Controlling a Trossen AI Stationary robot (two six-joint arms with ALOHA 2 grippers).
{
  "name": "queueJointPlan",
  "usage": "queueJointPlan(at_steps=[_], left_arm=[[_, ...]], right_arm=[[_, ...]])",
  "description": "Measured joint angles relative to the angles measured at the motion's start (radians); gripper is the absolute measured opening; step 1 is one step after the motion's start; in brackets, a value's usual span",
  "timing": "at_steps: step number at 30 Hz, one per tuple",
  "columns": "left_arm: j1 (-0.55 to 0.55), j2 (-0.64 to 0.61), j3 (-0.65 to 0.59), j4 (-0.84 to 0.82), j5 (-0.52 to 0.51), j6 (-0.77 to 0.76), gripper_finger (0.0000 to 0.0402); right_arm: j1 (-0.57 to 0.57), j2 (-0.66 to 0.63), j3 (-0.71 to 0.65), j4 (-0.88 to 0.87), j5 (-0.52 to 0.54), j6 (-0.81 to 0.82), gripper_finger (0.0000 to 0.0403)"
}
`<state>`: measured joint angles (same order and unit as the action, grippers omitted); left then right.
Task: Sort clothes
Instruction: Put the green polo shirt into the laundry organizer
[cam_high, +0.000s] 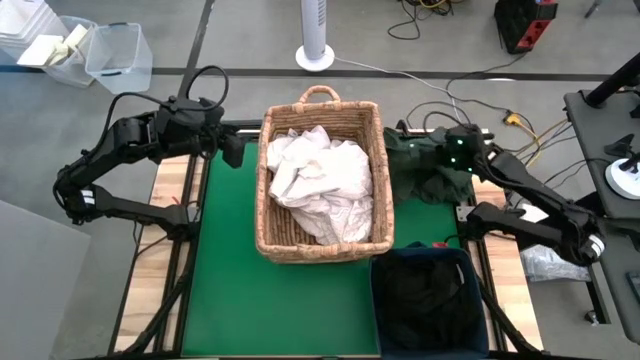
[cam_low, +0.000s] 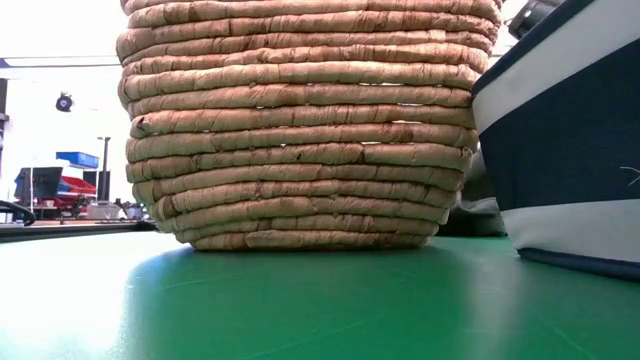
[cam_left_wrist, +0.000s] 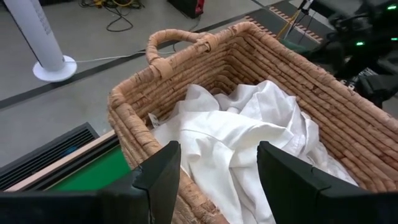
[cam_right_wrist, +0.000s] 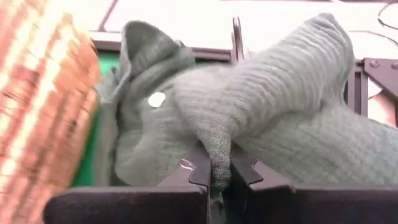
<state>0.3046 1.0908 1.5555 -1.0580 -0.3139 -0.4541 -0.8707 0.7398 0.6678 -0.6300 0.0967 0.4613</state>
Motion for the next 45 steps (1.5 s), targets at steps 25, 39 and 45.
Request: queueJointPlan(at_steps=[25, 39, 45], left_arm=[[0.0, 0.0, 0.0, 0.029, -0.02, 0.029, 0.019], [0.0, 0.014, 0.0, 0.35, 0.214, 0.189, 0.019], [-0.008, 0.056, 0.0, 0.513, 0.307, 0.26, 0.019]], right_arm=[[0.0, -0.306, 0.053, 0.322, -0.105, 0.15, 0.0009], [0.0, -0.325, 0.15, 0.503, -0.255, 0.171, 0.0009], [0.0, -0.32, 0.183, 0.552, -0.461, 0.176, 0.0009]])
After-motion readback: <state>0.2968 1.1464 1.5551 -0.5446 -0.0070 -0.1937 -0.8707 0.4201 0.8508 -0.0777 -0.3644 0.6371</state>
